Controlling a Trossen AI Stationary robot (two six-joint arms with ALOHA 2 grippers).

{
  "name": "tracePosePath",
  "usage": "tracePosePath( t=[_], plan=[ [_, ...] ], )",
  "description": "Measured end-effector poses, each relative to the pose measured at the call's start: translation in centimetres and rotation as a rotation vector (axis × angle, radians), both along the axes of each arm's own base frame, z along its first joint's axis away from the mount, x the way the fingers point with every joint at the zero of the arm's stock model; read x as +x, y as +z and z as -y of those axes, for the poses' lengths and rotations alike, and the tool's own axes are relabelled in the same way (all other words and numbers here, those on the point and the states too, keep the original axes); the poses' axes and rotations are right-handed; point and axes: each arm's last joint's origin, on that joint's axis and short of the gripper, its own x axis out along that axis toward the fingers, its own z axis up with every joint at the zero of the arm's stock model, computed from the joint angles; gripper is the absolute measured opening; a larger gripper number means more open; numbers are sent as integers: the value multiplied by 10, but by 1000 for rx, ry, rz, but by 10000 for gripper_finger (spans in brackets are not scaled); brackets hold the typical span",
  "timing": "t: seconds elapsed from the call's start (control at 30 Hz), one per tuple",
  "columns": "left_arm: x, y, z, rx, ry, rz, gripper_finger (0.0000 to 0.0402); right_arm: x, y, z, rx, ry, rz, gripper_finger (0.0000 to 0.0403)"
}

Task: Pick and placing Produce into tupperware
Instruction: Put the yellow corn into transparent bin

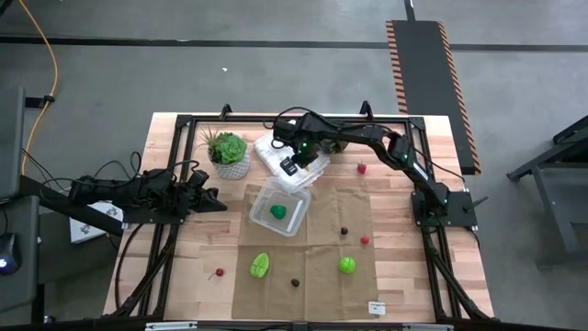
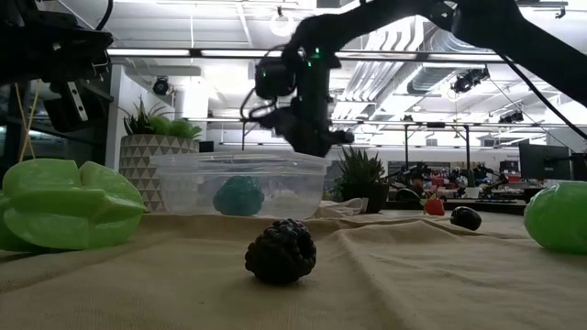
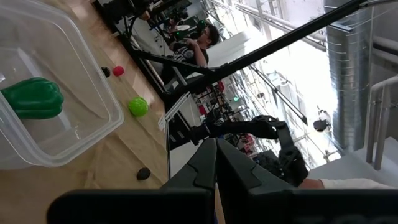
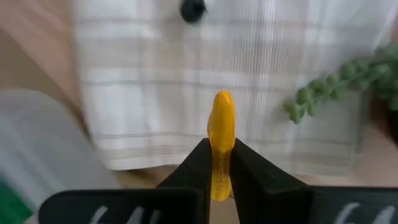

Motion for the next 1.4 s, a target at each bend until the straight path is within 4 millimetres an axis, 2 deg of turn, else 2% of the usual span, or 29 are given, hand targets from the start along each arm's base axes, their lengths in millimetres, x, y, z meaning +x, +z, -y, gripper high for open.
tracePosePath(
  t=[0.3,0.6,0.77,0.97,1.17,1.4],
  plan=[
    [0,0,0,0,0,0,1,12,71,-16,-92,96,228,28],
    [0,0,0,2,-1,0,1,-16,134,-42,-187,107,361,28],
    [0,0,0,2,-3,-1,1,-27,165,-65,-229,139,465,28],
    [0,0,0,3,-4,0,1,-30,188,-99,-246,234,583,28],
    [0,0,0,5,-3,0,1,-27,194,-134,-241,355,640,28],
    [0,0,0,5,-3,0,1,-24,197,-163,-224,434,697,28]
  ],
)
